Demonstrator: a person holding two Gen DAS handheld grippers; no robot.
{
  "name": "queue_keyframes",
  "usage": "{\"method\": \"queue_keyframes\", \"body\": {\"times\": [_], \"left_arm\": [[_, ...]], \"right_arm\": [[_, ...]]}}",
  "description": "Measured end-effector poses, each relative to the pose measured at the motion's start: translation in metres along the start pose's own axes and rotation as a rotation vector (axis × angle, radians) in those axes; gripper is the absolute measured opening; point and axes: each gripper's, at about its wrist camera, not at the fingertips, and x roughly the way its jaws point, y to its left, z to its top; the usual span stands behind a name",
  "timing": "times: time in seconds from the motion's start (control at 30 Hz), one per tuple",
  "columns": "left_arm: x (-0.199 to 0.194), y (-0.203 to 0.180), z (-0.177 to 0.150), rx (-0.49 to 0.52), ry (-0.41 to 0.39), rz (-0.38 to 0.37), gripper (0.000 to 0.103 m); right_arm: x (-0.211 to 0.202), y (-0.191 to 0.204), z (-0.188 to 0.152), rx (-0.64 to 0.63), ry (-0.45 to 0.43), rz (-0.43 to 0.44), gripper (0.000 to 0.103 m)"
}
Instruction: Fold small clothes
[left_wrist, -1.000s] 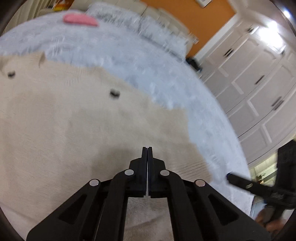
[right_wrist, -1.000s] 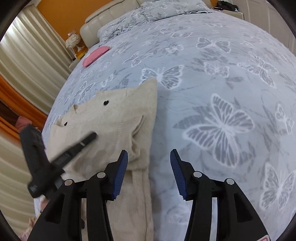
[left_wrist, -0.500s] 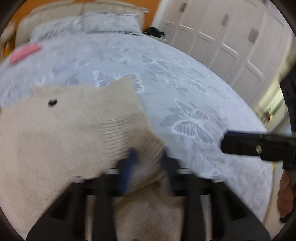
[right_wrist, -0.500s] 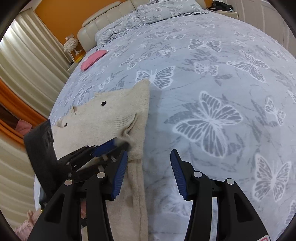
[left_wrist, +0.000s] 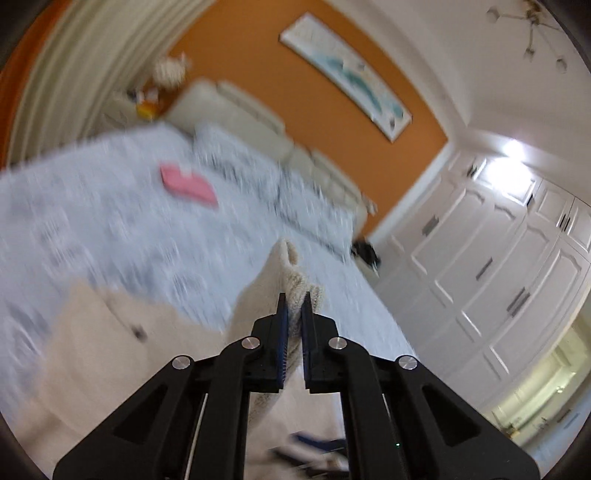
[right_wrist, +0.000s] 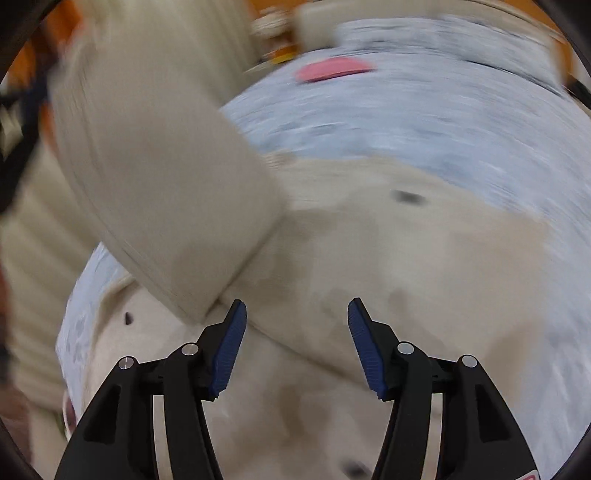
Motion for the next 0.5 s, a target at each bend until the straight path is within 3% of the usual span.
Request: {"method": "queue_keyframes", "body": {"times": [0.2,0.27,0.33,0.43,0.5], "left_arm": [[-0.044,-0.012,0.048,0.031,-0.119,-0.046,0.005],[-0.049,-0.020,0.054,0.046,-0.136,-0.069,0.005],[-0.050,-0.027,0.056,0.062,-0.136,-0.086,0.005],[-0.043,-0.036,0.056,0.062,-0.110,-0.129,0.005],[-0.030,-0.045,0.047,0.073,-0.072,-0.154,0.005]], "right_arm": [[0.090,0.061,0.025,-0.162,0.105,0.001,0.055],[0.104,0.068,0.028,-0.176,0.098,-0.020,0.021],[0.105,0.070,0.034,-0.139,0.093,0.007,0.010],[0.085,0.082,0.036,-0.159,0.038,0.105,0.010],[0.100,0.087,0.028,-0.187,0.107,0.100,0.015]]}}
